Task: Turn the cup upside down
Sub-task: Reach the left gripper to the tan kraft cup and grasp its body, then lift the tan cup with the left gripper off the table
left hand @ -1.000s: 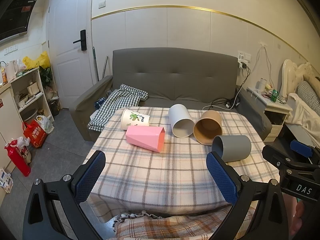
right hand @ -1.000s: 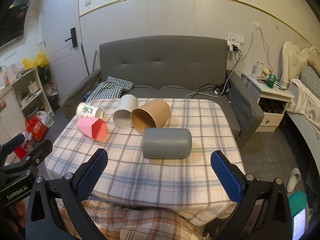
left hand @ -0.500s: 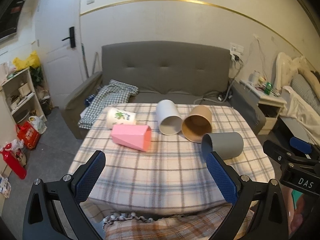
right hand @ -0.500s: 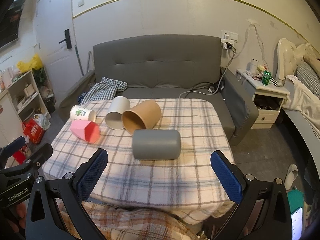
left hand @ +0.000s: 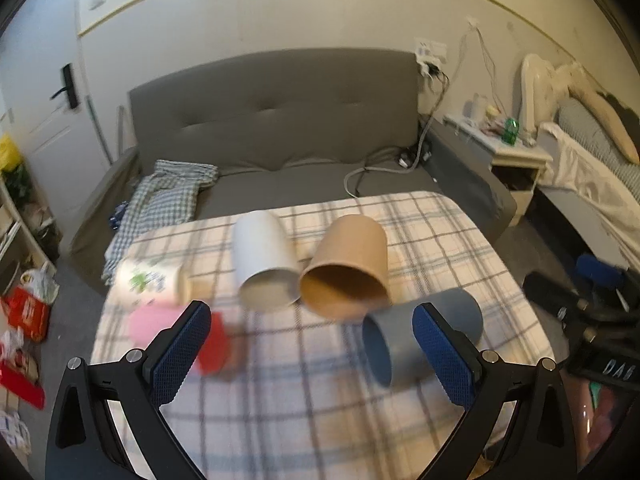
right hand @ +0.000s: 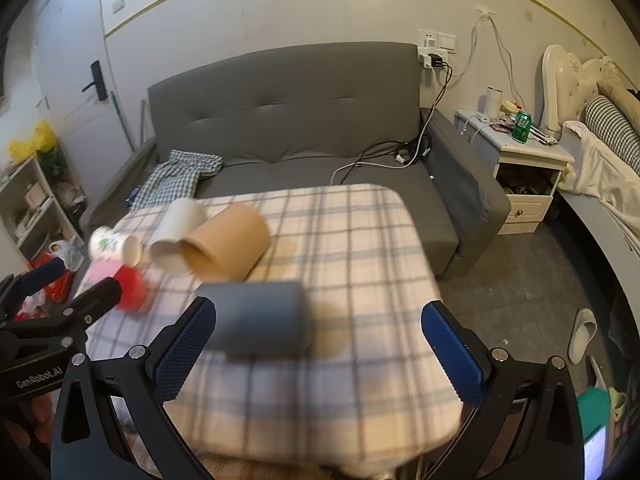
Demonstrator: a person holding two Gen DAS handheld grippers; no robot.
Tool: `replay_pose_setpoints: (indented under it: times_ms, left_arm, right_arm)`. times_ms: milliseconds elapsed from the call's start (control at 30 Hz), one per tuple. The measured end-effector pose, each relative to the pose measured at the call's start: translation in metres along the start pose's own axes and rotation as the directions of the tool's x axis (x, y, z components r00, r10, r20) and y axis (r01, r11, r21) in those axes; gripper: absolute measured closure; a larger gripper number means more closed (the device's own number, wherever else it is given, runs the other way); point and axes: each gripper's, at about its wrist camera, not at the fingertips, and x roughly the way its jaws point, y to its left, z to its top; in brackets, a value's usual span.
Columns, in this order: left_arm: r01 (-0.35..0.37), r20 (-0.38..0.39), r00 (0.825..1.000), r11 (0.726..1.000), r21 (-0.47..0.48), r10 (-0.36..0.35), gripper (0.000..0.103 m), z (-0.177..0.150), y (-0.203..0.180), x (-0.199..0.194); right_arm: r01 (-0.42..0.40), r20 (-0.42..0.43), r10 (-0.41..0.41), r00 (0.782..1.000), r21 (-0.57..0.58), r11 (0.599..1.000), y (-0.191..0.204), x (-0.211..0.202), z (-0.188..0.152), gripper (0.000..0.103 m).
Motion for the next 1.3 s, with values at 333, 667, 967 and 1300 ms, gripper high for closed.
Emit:
replay_pose_setpoints:
  times_ms: [333, 667, 967, 1300]
  left_arm:
    - [0.104, -0.101, 0.991, 0.988, 0.114, -0.093, 0.008, 0.027, -0.026, 0.071]
    - [0.093, -0.201, 0.978, 0.980, 0.178, -0.056, 0.018, 0.028, -0.033, 0.106]
    - [0.099, -0.290, 0.956, 0.979, 0.180, -0.043, 0.021, 0.031, -0.034, 0.134]
    - [0.094, -0.185, 0.980, 0.986, 0.136, -0.068, 0.023, 0.059, -0.026, 0.090]
  right_arm:
    - [0.028, -0.068, -0.023, 0.997, 0.076, 0.997, -0.038, 0.059, 0.029, 0.000]
    - [0.037, -0.147, -0.021, 0.989, 0.109, 0.993, -0.057, 0.094, 0.016, 0.000]
    - [0.039, -0.160, -0.016, 0.987, 0.143, 0.989, -0.066, 0.096, 0.013, 0.000]
    - [0.033, -0.136, -0.012, 0.991, 0.154, 0.988, -0.062, 0.078, 0.018, 0.000]
